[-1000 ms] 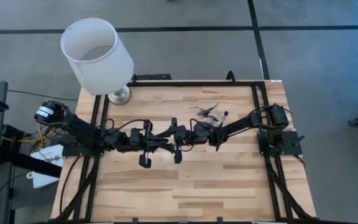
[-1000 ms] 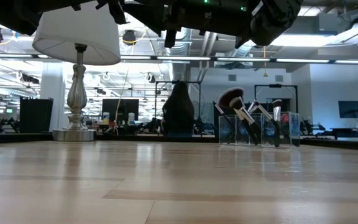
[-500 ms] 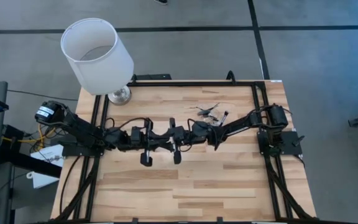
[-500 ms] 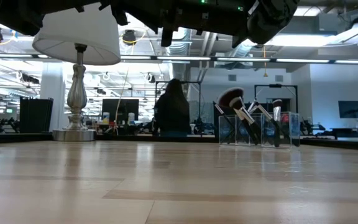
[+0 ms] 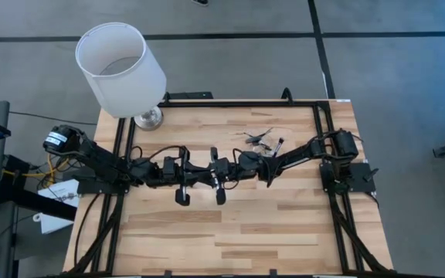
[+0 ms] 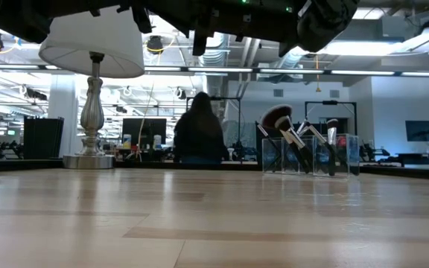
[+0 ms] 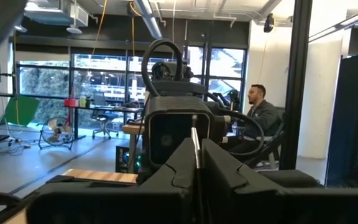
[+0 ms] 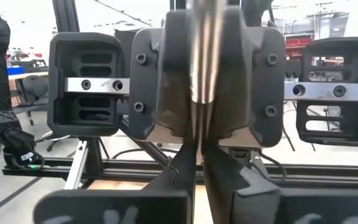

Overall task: Put items in baskets/containers
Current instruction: Put the liner brush into the transparent organizer

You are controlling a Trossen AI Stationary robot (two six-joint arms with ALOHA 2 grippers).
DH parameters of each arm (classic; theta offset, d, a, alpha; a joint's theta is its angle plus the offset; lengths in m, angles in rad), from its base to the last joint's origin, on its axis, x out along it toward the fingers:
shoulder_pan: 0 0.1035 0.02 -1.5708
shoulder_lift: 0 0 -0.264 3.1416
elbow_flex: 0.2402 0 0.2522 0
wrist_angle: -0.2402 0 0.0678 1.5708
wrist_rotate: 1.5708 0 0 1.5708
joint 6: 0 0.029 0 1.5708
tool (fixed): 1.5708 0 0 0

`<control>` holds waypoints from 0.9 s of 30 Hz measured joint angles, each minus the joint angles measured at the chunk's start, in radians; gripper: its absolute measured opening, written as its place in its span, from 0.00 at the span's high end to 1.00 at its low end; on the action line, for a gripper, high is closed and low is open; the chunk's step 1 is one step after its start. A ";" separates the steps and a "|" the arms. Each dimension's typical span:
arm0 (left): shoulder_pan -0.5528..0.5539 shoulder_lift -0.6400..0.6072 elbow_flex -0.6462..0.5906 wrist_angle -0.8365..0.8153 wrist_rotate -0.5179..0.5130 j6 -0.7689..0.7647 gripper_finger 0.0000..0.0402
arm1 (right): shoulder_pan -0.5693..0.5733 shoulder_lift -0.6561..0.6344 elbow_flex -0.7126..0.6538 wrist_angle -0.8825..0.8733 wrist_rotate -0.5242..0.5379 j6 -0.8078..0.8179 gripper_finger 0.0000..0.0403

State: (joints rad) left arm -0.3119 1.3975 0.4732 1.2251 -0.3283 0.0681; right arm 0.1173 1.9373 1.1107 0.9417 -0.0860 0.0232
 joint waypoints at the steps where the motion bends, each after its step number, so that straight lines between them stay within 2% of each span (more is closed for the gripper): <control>1: 0.000 0.000 0.000 0.000 0.000 0.000 0.94 | 0.000 0.000 0.000 -0.001 0.001 0.001 0.98; 9: 0.000 0.002 -0.002 -0.012 0.006 0.003 0.83 | 0.000 -0.004 0.003 -0.047 0.009 0.040 0.99; 13: 0.000 -0.012 -0.002 -0.013 0.003 0.007 0.78 | 0.000 -0.035 0.001 -0.090 0.066 0.048 0.99; 17: 0.000 -0.044 -0.002 -0.020 -0.013 0.033 0.74 | 0.001 -0.129 -0.016 -0.235 0.147 0.002 1.00; 20: -0.011 -0.094 -0.002 -0.043 -0.087 0.113 0.72 | 0.018 -0.218 -0.033 -0.392 0.216 -0.002 1.00; 22: -0.018 -0.135 -0.002 -0.064 -0.137 0.172 0.70 | 0.036 -0.287 -0.033 -0.553 0.309 -0.002 1.00; 27: -0.055 -0.238 -0.002 -0.113 -0.165 0.216 0.68 | 0.109 -0.454 -0.035 -0.977 0.716 0.056 1.00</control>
State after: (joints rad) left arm -0.3672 1.1591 0.4713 1.1122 -0.4937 0.2839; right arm 0.2263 1.4832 1.0760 -0.0352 0.6297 0.0787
